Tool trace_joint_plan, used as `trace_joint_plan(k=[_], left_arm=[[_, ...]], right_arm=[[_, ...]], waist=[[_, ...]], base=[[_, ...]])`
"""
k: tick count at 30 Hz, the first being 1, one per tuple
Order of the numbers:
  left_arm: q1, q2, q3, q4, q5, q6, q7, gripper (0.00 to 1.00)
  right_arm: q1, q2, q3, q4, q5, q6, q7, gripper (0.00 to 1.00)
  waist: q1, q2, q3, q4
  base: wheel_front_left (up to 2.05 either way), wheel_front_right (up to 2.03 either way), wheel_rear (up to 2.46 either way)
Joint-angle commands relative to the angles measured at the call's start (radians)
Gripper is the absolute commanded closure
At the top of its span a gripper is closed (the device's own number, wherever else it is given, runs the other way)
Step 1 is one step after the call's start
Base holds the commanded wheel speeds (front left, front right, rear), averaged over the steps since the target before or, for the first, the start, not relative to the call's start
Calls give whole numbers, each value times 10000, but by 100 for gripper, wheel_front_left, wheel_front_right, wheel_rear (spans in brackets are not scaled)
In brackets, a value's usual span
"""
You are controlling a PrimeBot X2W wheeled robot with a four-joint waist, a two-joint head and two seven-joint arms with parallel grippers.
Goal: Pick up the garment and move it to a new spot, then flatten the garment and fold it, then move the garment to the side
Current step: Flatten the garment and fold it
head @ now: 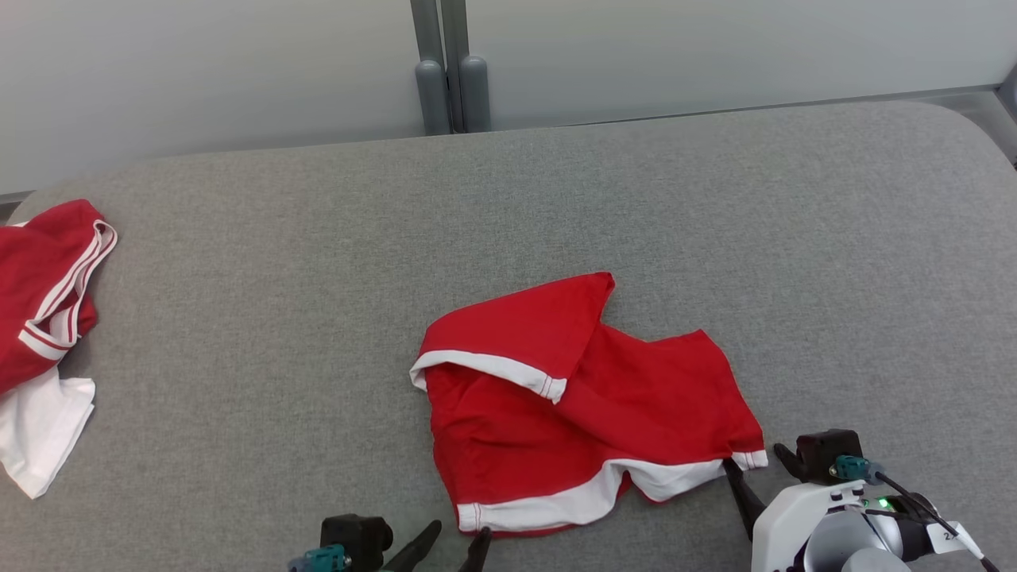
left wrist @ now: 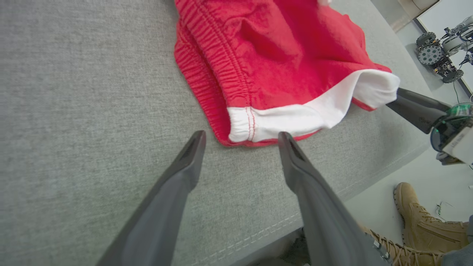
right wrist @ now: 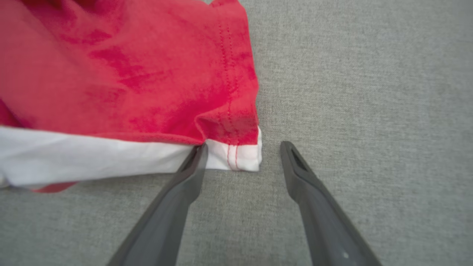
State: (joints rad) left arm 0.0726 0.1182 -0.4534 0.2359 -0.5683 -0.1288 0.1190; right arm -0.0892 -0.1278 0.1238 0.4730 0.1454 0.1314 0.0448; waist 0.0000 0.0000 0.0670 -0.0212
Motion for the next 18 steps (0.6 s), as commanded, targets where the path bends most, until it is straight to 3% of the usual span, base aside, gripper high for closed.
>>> trace_joint_plan(k=[1, 10, 11, 12, 13, 14, 15, 18], left_arm=[[-232, 60, 29, 114, 25, -24, -81, 0], [-815, -18, -192, 829, -31, -26, -359, 0], [-859, -24, -232, 880, -38, -26, -367, 0], [-912, -25, -305, 946, -61, -27, -341, 23], [-943, -27, -364, 1007, -97, -27, -343, 58], [-977, -29, -420, 1075, -135, -27, -393, 82], [-1003, -26, -442, 1123, -158, -27, -442, 100], [-1079, 41, -520, 1174, -309, -27, -522, 100]], right_arm=[[-177, -1, 50, 30, -73, -14, -58, 0], [-489, -9, 321, 166, -51, -14, -61, 0], [-513, -11, 359, 191, -36, -14, -27, 6], [-549, -22, 408, 225, -18, -14, -12, 33], [-572, -32, 449, 255, -2, -14, -10, 57], [-593, -33, 502, 284, 35, -14, -48, 88], [-594, -32, 525, 299, 72, -14, -82, 100], [-591, -81, 452, 206, 262, -15, -258, 100]], waist=[[0, 0, 57, -1], [0, 0, 428, -10], [0, 0, 454, -8], [0, 0, 478, -7], [0, 0, 490, -7], [0, 0, 494, -10], [0, 0, 490, -15], [0, 0, 425, -26]], base=[[0, 0, 0], [0, 0, 0], [0, 0, 0], [0, 0, 0], [0, 0, 0], [0, 0, 0], [0, 0, 0], [0, 0, 0]])
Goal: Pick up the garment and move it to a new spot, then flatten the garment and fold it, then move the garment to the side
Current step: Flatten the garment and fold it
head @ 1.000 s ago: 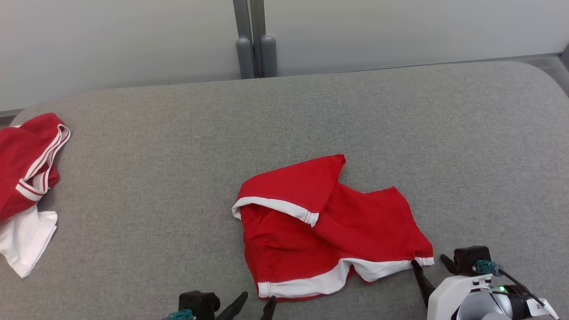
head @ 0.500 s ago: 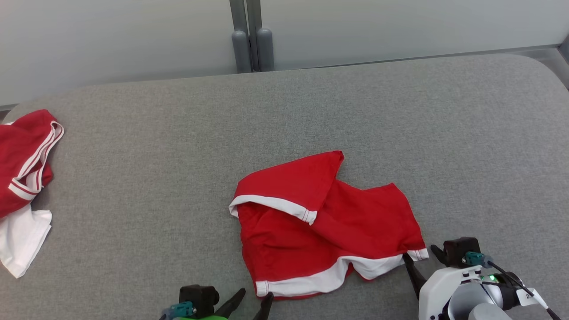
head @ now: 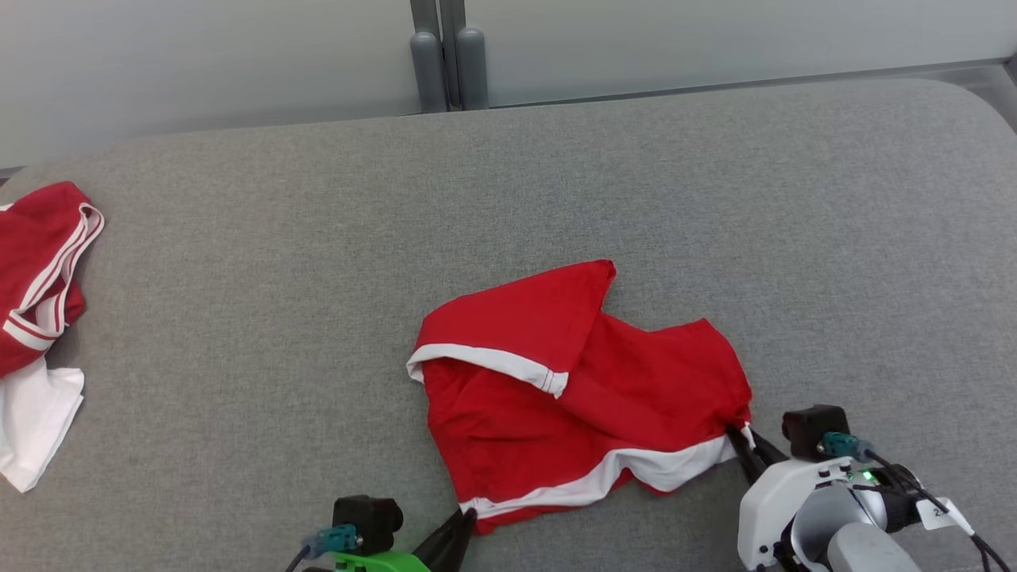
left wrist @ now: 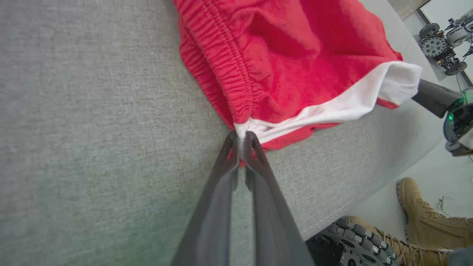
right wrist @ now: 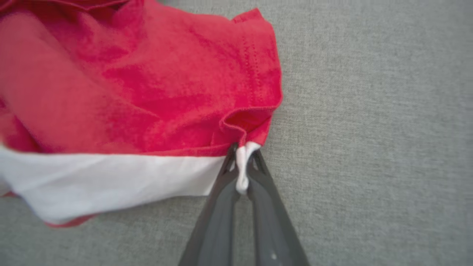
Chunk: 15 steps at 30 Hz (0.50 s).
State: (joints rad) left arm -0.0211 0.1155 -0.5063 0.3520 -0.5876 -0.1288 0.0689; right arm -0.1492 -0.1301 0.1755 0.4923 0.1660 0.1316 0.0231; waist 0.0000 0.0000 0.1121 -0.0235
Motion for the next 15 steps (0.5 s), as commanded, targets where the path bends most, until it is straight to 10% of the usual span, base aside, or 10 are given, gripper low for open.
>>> trace_joint_plan(k=[1, 6, 15], left_arm=[[-135, 121, 7, -8, -149, -27, -32, 100], [271, 409, 116, -1374, -960, -28, 154, 100], [162, 1428, 523, -7032, -2003, 336, 1762, 100]], right_arm=[[50, -42, -138, -78, 194, -17, -104, 100], [573, -257, -745, -1581, 1604, -16, 65, 100], [2091, -1478, -2501, -8791, 6104, -10, 2539, 100]], waist=[[0, 0, -58, -8], [0, 0, -189, -30], [0, 0, 521, -82]], base=[[0, 0, 0], [0, 0, 0], [0, 0, 0]])
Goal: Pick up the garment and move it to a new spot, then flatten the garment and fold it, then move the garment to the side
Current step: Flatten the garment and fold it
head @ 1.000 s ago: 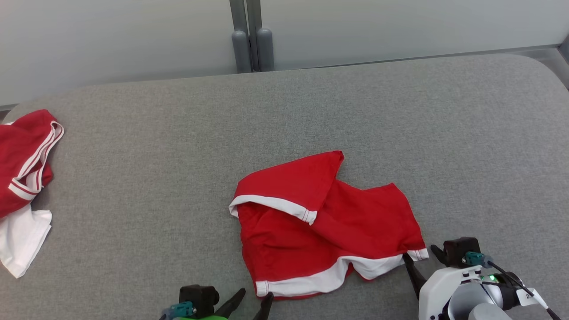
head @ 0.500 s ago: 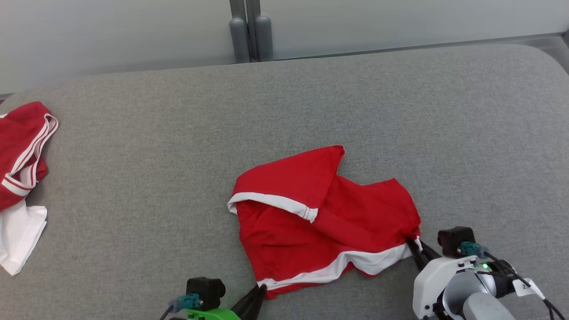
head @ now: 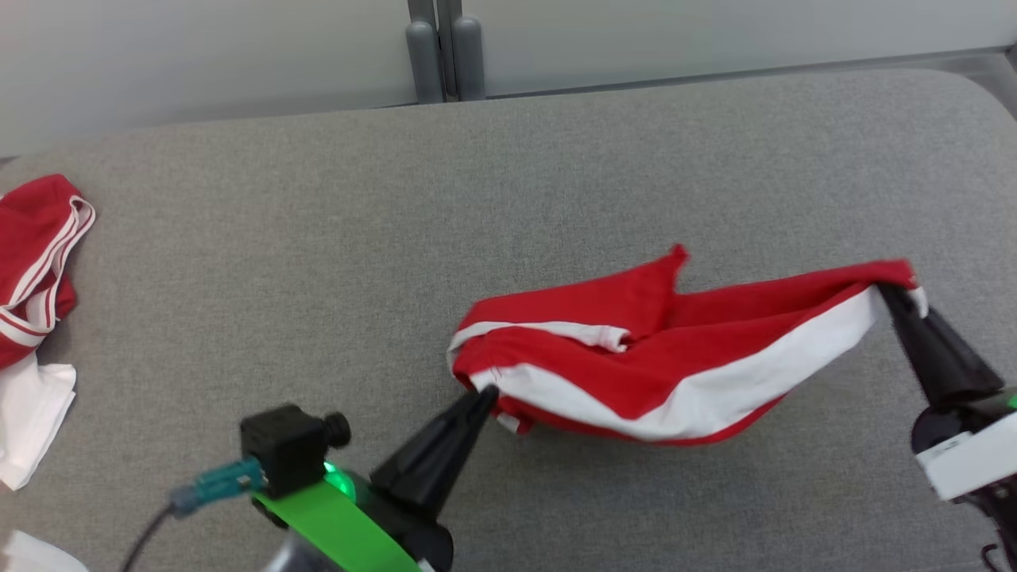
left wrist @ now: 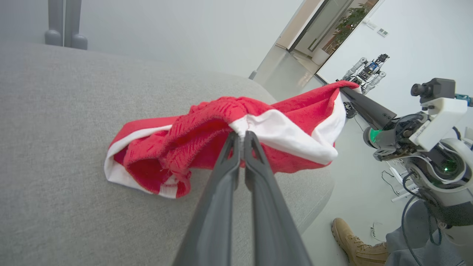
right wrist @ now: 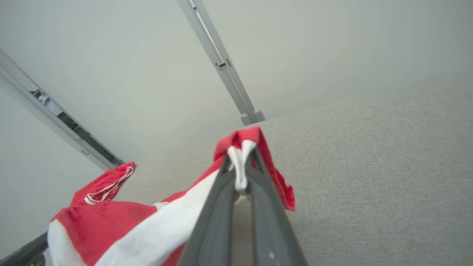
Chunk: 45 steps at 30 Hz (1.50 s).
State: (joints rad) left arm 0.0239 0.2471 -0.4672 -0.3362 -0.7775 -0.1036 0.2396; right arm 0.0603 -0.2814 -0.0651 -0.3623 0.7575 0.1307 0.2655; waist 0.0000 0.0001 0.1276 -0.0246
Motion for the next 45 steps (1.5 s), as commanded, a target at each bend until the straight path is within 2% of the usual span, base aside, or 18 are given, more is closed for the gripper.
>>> trace_joint_plan(k=[1, 3, 4, 7, 9, 11, 13, 16, 19, 21, 24, 26, 29, 35, 39, 43, 45], left_arm=[[-485, 114, 246, -583, -140, 196, 200, 100], [-1155, -16, 570, -1323, -498, 462, 602, 100], [-1750, 142, 852, -1548, -425, 591, 851, 100], [-3437, 5, 1409, -1421, -898, 871, 1535, 100], [-4987, 134, 1907, -843, -947, 1086, 1981, 100], [-6479, -11, 2164, 46, -1205, 1337, 2451, 100], [-8079, -66, 2307, 1029, -1211, 1526, 2853, 100], [-10406, -33, 2214, 2707, -823, 1588, 3291, 100], [-12490, -200, 2156, 4156, -259, 1408, 2914, 100], [-13602, -380, 2266, 5073, 193, 1271, 2032, 100], [-14852, -432, 2072, 6438, 1059, 830, 510, 100], [-15182, -546, 1886, 7306, 1467, 495, -458, 100], [-14995, -833, 1789, 8357, 1463, 146, -1702, 100], [-12934, -1029, 805, 9419, 1434, -236, -3494, 100], [-10608, -695, -314, 8912, 1135, -247, -4398, 100], [-8081, -256, -1016, 7902, 539, -248, -4847, 100], [-6715, -32, -1074, 7526, 432, -248, -4956, 100]], right_arm=[[-98, -18, -367, -753, 484, 0, 375, 100], [-625, -79, -1141, -1688, 1020, 0, 915, 100], [-1040, -71, -1419, -2014, 1207, 2, 1248, 100], [-2671, -9, -1886, -2069, 1240, 0, 2056, 100], [-4199, 186, -2035, -1614, 822, 0, 2518, 100], [-5912, 483, -2047, -923, 37, 0, 2911, 100], [-7622, 702, -2059, -74, -1075, -1, 3143, 100], [-10246, 1384, -2139, 1495, -2671, -6, 3125, 100], [-12473, 1841, -2404, 3130, -3997, -9, 2413, 100], [-13591, 2035, -2493, 4043, -4542, -11, 1608, 100], [-14693, 2170, -2311, 5284, -5214, -11, 266, 100], [-14828, 2215, -2196, 6019, -5352, -11, -429, 100], [-14470, 2238, -2062, 6710, -5071, -11, -1218, 100], [-11717, 1917, -1697, 6994, -4332, -9, -2374, 100], [-8978, 1550, -1491, 6436, -3422, -11, -2892, 100], [-6377, 1286, -1286, 5770, -2529, -14, -3173, 100], [-5068, 1095, -1146, 5449, -2218, -18, -3199, 100]], waist=[[0, -1, 521, -97], [0, -1, 1008, -164], [0, -1, 1347, -208], [0, -1, 2145, -299], [0, -1, 2748, -350], [0, -1, 3379, -349], [0, -1, 4035, -285], [0, -1, 4942, -252], [0, -1, 5603, -225], [0, -1, 5813, -230], [0, -1, 6051, -268], [0, -1, 6055, -295], [0, -1, 5956, -288], [0, -1, 5396, -230], [0, -1, 4640, -241], [0, -1, 3678, -240], [0, -1, 3092, -183]], base=[[0, 0, 0], [0, 0, 0], [0, 0, 0], [0, 0, 0], [0, 0, 0], [0, 0, 0], [0, 0, 0], [0, 0, 0], [0, 0, 0], [0, 0, 0], [0, 0, 0], [0, 0, 0], [0, 0, 0], [0, 0, 0], [0, 0, 0], [0, 0, 0], [0, 0, 0]])
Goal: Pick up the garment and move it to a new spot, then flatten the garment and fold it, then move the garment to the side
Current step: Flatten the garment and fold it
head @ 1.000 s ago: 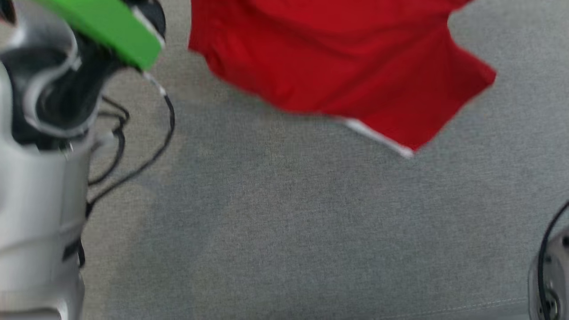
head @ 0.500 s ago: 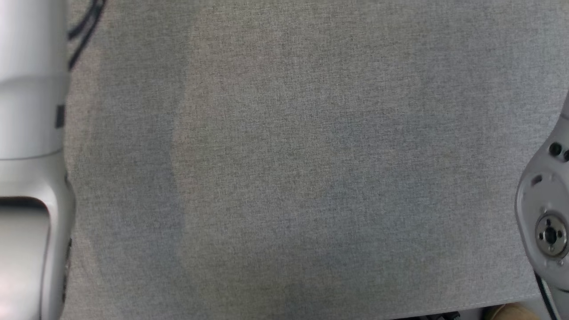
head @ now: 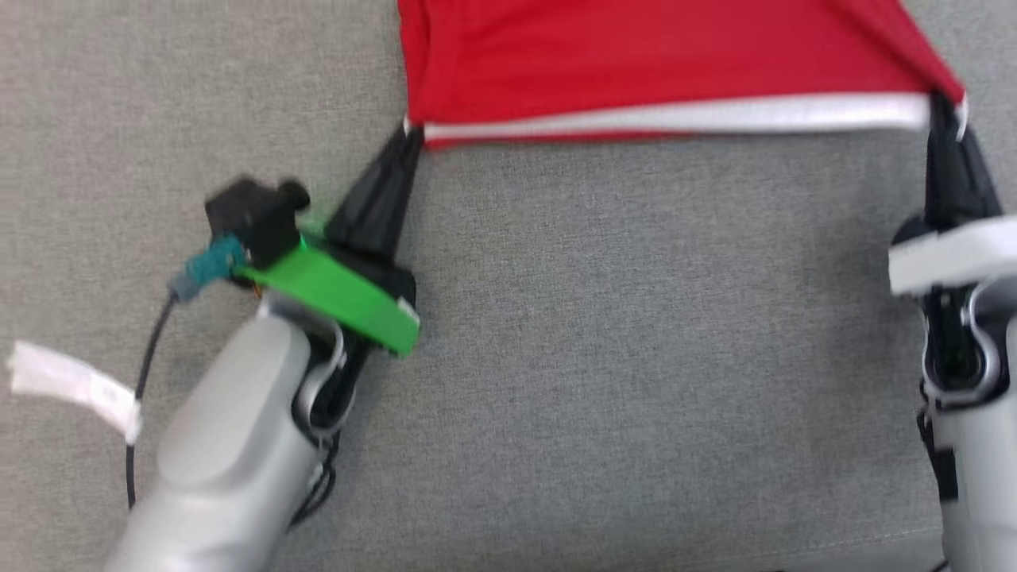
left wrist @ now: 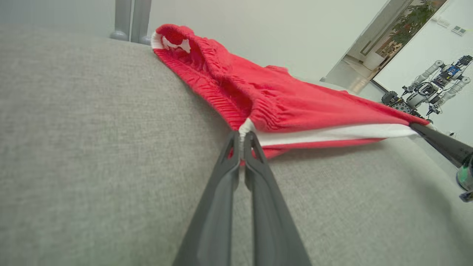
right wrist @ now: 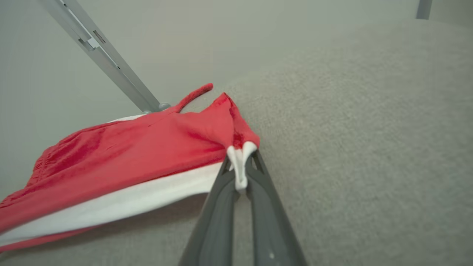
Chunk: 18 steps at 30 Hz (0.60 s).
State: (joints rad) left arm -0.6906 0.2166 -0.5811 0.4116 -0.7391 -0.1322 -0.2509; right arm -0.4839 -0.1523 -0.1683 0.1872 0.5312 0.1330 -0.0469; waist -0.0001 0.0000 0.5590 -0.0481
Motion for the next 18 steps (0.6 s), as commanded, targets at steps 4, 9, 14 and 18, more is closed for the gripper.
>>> trace_joint_plan(k=[4, 9, 14, 18], left_arm=[[3225, 160, 149, -645, -134, 286, -120, 100], [5752, -51, 498, -1785, 196, 673, -155, 100], [6753, 12, 324, -2705, 279, 650, -170, 100], [6572, 68, 166, -3104, 238, 586, 79, 100]], right_arm=[[2970, -514, -112, -674, 552, -46, -173, 100], [6108, -479, -313, -1647, 1188, -95, -146, 100], [7919, -221, -503, -2898, 1863, -94, -155, 100], [7556, -471, -656, -3184, 1819, -91, 90, 100]], waist=[[1, 0, -2304, 289], [1, 0, -3066, 838], [1, 0, -3001, 1242], [1, 0, -2846, 1361]], base=[[0, 0, 0], [0, 0, 0], [0, 0, 0], [0, 0, 0]])
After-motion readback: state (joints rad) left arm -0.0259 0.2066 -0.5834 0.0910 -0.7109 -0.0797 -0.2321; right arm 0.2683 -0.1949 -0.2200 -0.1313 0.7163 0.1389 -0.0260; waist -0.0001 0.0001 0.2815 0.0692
